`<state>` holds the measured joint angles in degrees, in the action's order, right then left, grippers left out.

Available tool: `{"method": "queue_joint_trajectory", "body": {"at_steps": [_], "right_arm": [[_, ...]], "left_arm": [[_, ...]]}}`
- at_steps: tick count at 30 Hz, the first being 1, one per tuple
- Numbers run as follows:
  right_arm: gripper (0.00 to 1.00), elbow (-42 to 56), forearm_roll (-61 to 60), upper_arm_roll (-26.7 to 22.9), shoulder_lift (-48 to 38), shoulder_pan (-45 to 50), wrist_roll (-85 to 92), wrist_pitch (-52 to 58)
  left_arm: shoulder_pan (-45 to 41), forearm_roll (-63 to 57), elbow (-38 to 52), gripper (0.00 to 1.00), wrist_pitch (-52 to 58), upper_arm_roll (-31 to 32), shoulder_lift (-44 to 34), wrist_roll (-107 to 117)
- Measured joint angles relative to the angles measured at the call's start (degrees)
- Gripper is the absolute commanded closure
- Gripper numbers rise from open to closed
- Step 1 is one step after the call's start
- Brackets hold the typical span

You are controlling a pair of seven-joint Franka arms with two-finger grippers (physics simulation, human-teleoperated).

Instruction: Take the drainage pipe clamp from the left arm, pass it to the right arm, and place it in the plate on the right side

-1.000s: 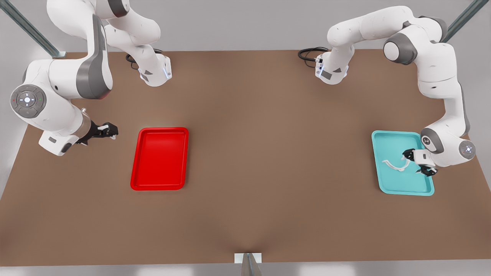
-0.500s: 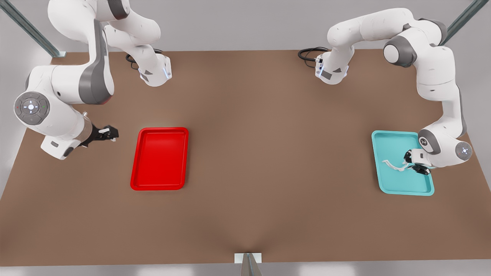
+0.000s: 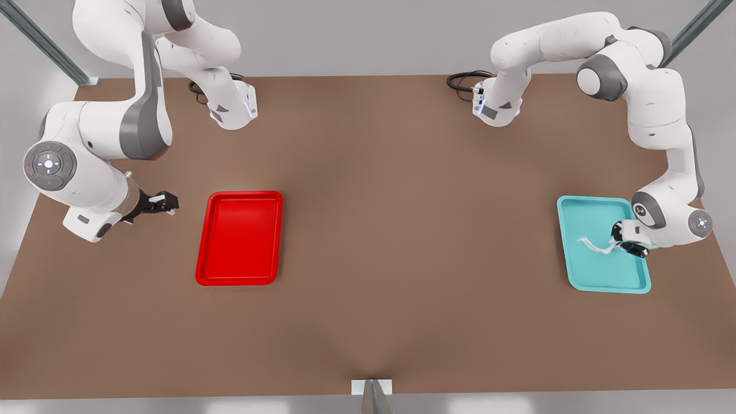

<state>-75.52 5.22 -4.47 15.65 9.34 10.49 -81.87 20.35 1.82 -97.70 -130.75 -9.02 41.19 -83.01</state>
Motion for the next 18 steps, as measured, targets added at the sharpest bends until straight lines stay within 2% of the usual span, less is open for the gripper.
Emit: {"method": "queue_joint_trajectory", "body": {"at_steps": [9,14,16,18], "right_arm": [[0.0,0.0,0.1,0.0,0.1,0.0,0.0,-0.2],[0.0,0.0,0.1,0.0,0.3,0.0,0.0,-0.2],[0.0,0.0,0.1,0.0,0.3,0.0,0.0,-0.2],[0.0,0.0,0.1,0.0,0.3,0.0,0.0,-0.2]], "left_arm": [[-1.8,-0.2,0.3,0.79,2.7,-0.1,-1.6,2.0],[-15.6,0.0,0.5,0.79,8.1,-0.6,-13.1,7.5],[-23.2,0.9,3.1,0.79,10.8,-0.4,-13.8,11.7],[-26.8,1.6,7.1,0.79,14.4,3.8,-13.2,17.4]]}}
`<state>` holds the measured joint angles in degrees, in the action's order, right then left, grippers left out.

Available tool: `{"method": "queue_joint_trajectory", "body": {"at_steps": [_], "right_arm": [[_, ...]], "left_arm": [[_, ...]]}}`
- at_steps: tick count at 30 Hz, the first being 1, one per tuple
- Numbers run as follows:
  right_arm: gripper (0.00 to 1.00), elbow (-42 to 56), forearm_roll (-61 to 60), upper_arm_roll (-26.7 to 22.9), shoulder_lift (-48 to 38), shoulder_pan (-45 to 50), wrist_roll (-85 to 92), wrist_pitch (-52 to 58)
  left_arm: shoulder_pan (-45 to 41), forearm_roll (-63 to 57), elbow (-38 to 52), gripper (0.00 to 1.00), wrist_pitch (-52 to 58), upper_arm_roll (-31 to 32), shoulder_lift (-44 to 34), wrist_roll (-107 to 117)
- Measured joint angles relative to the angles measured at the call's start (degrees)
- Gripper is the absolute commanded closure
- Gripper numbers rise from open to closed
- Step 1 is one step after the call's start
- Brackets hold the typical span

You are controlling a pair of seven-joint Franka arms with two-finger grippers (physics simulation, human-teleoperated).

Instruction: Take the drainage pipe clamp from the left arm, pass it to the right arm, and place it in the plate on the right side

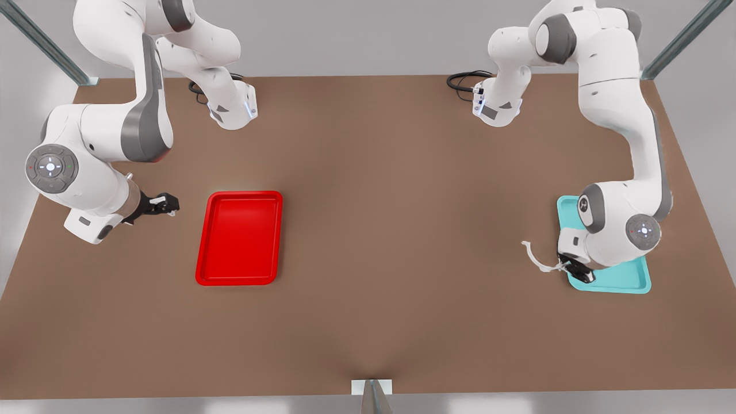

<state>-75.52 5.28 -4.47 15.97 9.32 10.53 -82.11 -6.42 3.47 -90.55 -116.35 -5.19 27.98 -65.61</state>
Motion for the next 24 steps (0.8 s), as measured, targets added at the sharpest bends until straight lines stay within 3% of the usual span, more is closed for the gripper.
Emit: {"method": "queue_joint_trajectory", "body": {"at_steps": [3,5,10,16,24], "right_arm": [[0.0,0.1,-0.2,0.2,0.8,0.9,0.0,0.0],[0.0,0.6,-0.3,0.3,3.1,6.4,0.0,0.0],[0.0,1.0,-7.3,0.5,8.6,9.4,1.2,-0.2],[0.0,-0.6,-15.7,1.5,14.9,19.6,4.8,-10.2],[0.0,-3.1,-19.0,4.9,16.3,20.3,8.4,-25.9]], "left_arm": [[-1.4,0.3,6.1,0.79,3.5,11.4,4.1,10.9],[-4.2,0.3,11.8,0.79,5.0,15.6,8.2,19.4],[-11.4,0.4,22.9,0.79,6.2,17.0,14.5,41.3],[-15.7,0.4,24.1,0.79,5.5,18.5,15.0,62.9],[-16.9,0.1,24.1,0.79,7.3,19.1,14.7,77.5]]}}
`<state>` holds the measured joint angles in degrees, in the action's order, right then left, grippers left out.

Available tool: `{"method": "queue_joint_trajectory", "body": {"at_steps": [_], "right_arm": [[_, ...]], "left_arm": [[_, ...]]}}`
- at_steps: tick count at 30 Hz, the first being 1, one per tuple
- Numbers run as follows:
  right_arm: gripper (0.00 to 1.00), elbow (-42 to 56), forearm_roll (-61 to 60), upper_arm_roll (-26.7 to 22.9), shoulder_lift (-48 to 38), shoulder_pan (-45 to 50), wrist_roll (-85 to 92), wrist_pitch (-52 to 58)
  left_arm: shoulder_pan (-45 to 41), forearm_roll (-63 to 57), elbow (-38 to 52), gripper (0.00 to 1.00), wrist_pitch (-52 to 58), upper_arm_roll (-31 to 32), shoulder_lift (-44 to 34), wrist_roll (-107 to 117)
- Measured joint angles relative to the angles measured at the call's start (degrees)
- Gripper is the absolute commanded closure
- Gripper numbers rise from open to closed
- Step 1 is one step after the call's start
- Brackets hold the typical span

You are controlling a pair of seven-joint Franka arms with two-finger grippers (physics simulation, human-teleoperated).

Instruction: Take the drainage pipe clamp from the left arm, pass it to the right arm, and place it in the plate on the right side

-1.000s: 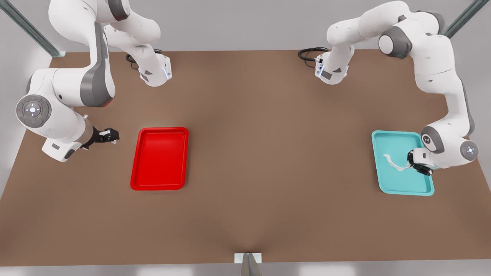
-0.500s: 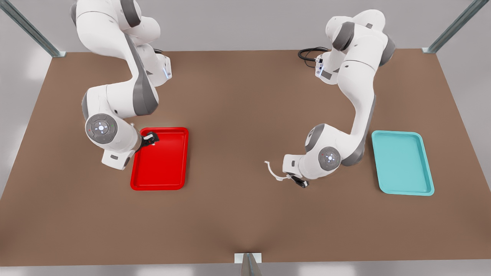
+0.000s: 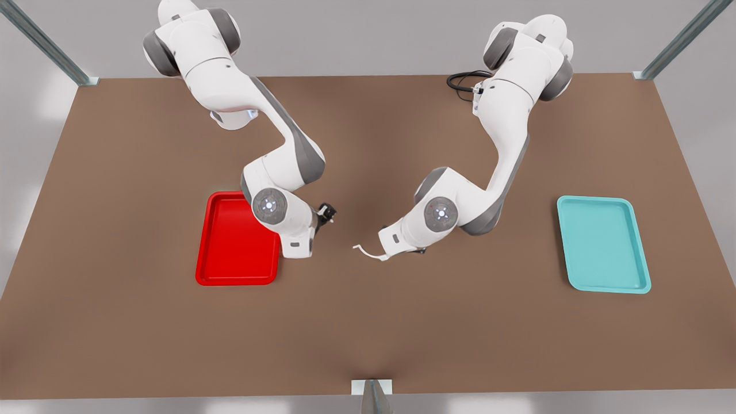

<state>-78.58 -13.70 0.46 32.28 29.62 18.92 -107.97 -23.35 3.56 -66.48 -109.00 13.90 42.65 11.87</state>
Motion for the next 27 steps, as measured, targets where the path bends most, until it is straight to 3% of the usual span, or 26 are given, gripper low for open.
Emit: {"method": "queue_joint_trajectory", "body": {"at_steps": [12,27], "right_arm": [[0.0,1.3,-0.4,1.0,4.4,2.3,3.1,-14.1],[0.0,2.2,-0.4,1.6,8.1,3.6,4.9,-21.2]], "left_arm": [[-1.2,-0.3,0.3,0.79,1.0,0.7,0.6,9.6],[-2.1,-0.3,0.4,0.79,0.2,0.7,0.9,15.5]]}}
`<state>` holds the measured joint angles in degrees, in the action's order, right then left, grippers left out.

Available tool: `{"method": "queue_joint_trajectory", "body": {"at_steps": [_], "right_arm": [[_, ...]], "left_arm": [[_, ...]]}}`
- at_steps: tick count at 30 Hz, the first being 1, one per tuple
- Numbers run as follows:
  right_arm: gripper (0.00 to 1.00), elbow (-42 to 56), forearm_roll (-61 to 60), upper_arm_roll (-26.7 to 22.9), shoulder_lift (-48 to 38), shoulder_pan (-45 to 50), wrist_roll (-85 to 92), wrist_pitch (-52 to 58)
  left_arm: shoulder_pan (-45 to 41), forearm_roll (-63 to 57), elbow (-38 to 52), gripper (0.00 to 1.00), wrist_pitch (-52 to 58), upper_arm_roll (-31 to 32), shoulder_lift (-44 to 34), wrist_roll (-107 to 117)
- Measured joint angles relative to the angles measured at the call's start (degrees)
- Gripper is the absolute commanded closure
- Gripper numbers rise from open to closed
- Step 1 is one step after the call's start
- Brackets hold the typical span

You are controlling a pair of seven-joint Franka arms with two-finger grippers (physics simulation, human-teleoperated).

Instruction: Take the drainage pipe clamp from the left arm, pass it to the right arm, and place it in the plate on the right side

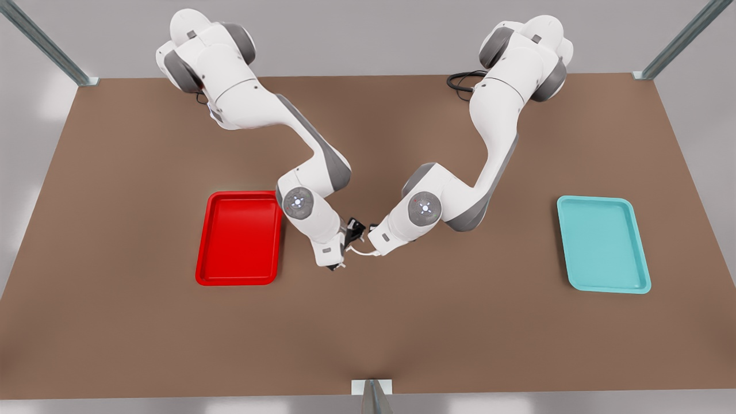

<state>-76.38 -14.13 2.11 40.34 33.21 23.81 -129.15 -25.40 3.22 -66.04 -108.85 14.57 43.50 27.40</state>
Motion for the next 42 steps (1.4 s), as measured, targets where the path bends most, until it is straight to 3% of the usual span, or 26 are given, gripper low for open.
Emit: {"method": "queue_joint_trajectory", "body": {"at_steps": [12,13,15,16,17,18,24,27,31,35,42], "right_arm": [[0.01,0.9,0.0,0.5,1.8,0.4,0.6,-2.1],[0.15,0.9,0.0,0.5,1.9,0.4,0.6,-2.2],[0.54,0.9,-0.1,0.5,2.0,0.4,0.8,-2.4],[0.66,0.9,-0.5,0.5,2.0,0.4,1.1,-2.4],[0.73,1.1,-1.1,0.5,2.0,0.4,1.6,-2.4],[0.79,1.2,-1.6,0.5,2.0,0.4,2.2,-2.3],[0.79,1.9,-0.6,0.5,1.9,1.1,2.7,-2.6],[0.79,2.1,0.0,0.5,1.8,1.7,2.7,-2.5],[0.79,-1.7,1.3,0.4,-1.0,-0.1,3.2,-1.7],[0.79,-11.3,1.8,-0.1,-8.3,-8.4,5.3,-0.4],[0.79,-14.8,3.3,-0.2,-9.0,-25.4,14.0,2.5]], "left_arm": [[-0.9,0.0,0.4,0.79,-0.7,0.0,0.1,3.2],[-0.9,0.0,0.4,0.79,-0.7,0.0,0.1,3.4],[-0.9,0.0,0.6,0.79,-0.7,0.0,0.3,3.8],[-0.9,0.0,0.7,0.79,-0.7,0.0,0.4,4.0],[-0.9,0.0,0.7,0.78,-0.7,0.0,0.4,4.2],[-0.9,0.0,0.8,0.0,-0.8,0.0,0.6,4.3],[0.0,0.4,5.1,0.0,1.3,-0.6,0.5,4.2],[11.5,-1.4,12.6,0.0,12.0,-0.7,-3.1,4.3],[26.6,-7.6,14.0,0.0,23.4,-0.9,-6.7,2.4],[29.6,-13.1,13.3,0.0,31.7,0.4,-8.1,-0.1],[30.5,-14.6,12.2,0.0,37.4,1.8,-9.1,-3.2]]}}
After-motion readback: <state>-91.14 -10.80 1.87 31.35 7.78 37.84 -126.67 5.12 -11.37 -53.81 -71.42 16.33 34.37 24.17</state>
